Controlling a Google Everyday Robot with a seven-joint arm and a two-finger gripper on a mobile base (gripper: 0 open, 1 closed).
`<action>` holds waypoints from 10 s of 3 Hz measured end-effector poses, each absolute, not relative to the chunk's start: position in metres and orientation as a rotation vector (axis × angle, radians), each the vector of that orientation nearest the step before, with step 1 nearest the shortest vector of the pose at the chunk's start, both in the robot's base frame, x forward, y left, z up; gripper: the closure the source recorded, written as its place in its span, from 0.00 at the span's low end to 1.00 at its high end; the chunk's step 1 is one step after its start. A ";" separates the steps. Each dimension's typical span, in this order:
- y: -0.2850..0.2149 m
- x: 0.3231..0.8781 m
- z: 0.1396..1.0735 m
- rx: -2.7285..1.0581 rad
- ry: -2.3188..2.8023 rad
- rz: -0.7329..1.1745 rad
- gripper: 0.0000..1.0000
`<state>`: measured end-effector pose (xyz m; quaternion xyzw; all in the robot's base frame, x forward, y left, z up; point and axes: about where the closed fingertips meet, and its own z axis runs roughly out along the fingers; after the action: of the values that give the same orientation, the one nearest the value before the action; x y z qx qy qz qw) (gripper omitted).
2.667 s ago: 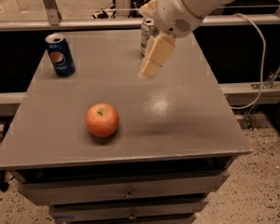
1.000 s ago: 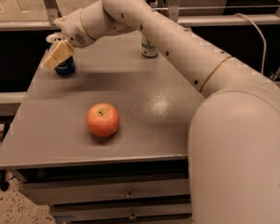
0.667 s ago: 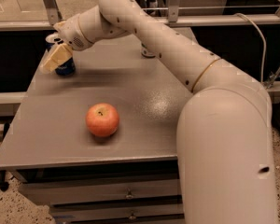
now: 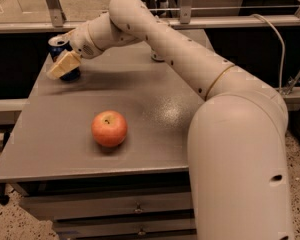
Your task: Move pepsi can near apple
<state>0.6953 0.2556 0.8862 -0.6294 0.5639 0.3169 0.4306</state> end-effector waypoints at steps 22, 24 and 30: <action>0.010 0.472 0.907 -1.288 1.346 0.788 1.00; 0.022 0.544 0.934 -1.318 1.356 0.718 1.00; 0.061 0.591 0.932 -1.286 1.411 0.789 1.00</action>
Offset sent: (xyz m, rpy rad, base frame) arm -0.0176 -0.0567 0.0413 0.0946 0.0272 -0.0635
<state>0.5911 0.0610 0.9315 -0.5346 0.5864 0.3282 0.5124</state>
